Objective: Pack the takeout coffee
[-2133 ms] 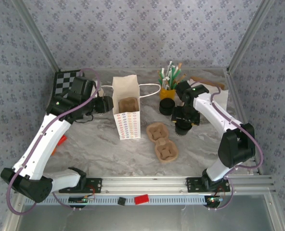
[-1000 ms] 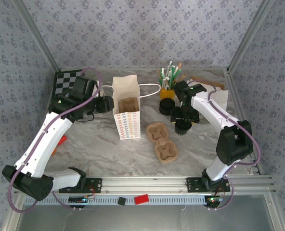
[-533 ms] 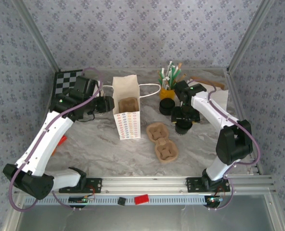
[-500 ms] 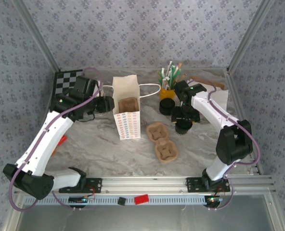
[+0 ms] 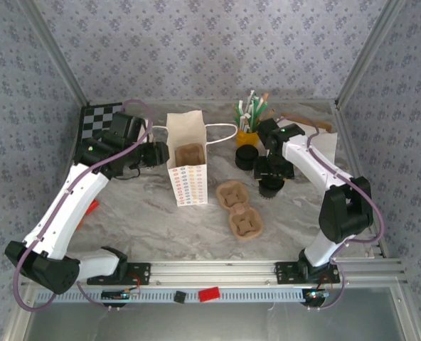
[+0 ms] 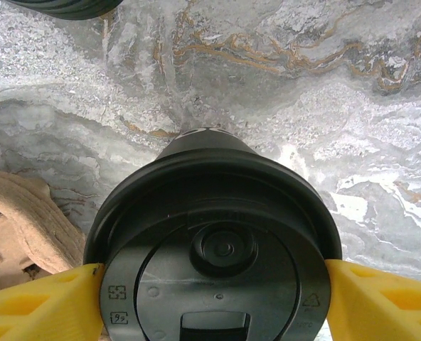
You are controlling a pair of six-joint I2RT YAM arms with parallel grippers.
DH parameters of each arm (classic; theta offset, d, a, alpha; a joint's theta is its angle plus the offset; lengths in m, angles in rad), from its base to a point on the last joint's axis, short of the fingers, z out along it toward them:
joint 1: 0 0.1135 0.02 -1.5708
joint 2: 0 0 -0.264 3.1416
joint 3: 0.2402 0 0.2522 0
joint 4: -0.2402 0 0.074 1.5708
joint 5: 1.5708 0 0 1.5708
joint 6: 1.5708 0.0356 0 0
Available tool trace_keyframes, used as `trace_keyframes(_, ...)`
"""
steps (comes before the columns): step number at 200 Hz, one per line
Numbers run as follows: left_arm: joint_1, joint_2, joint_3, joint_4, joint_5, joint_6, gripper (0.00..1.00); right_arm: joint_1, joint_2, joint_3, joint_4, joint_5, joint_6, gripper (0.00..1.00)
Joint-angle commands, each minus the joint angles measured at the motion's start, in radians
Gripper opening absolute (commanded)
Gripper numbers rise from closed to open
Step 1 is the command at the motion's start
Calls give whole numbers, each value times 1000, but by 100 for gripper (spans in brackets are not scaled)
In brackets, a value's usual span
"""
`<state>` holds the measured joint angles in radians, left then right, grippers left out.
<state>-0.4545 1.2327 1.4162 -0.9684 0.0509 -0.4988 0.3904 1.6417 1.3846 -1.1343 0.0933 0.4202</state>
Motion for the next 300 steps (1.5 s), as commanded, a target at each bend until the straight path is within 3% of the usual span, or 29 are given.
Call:
trace_keyframes(1,-2,4,39,4,-5,-11,56,-4,-10,-18,-3,18,-19,77)
trace_keyframes(68,-3,4,58,-24,-11,-6,57,-4,-70,-19,-20,-9,-21,72)
trace_keyframes(118,-2,16,88,-75,4,16,66,-2,-126,13,-94,-8,10,72)
trace_keyframes(193,-2,66,126,-106,14,37,66,61,-177,180,-320,23,64,72)
trace_keyframes(240,-2,82,126,-86,18,29,60,154,-175,349,-447,35,101,72)
trace_keyframes(300,-3,114,137,-47,71,23,45,311,-98,610,-571,76,147,72)
